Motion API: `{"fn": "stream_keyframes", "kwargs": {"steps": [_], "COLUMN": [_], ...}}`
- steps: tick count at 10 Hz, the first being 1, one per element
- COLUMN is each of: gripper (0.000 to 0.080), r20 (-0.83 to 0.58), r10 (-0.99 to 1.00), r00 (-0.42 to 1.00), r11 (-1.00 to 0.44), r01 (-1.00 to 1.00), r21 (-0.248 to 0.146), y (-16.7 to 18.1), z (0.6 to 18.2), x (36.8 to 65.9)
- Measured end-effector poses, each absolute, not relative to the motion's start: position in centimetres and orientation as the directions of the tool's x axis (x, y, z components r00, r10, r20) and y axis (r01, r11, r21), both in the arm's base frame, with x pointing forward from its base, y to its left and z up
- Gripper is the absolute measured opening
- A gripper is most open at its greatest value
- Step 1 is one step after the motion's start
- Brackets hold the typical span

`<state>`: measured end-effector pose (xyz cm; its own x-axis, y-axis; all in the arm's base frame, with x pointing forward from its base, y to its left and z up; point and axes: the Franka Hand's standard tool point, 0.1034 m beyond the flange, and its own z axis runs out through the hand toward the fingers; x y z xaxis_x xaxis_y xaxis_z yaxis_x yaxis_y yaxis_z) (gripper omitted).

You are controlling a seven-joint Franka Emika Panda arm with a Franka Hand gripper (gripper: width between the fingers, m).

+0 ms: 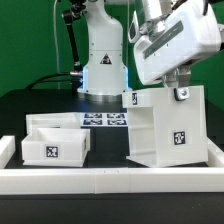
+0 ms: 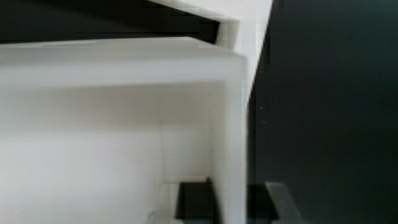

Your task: Assemble drawer

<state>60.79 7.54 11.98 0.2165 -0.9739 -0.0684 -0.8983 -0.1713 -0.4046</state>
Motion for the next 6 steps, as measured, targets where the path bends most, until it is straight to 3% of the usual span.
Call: {"fn": "stream_keyframes", "kwargs": {"steps": [6], "gripper": [0.0055], "r20": [-0.106], "r10": [-0.975], "r00": [0.198], "r11": [-0.141], "r01": [-0.908], "r21": [-0.395], "y": [8.9], "z": [11.5], "x": [62.2]}}
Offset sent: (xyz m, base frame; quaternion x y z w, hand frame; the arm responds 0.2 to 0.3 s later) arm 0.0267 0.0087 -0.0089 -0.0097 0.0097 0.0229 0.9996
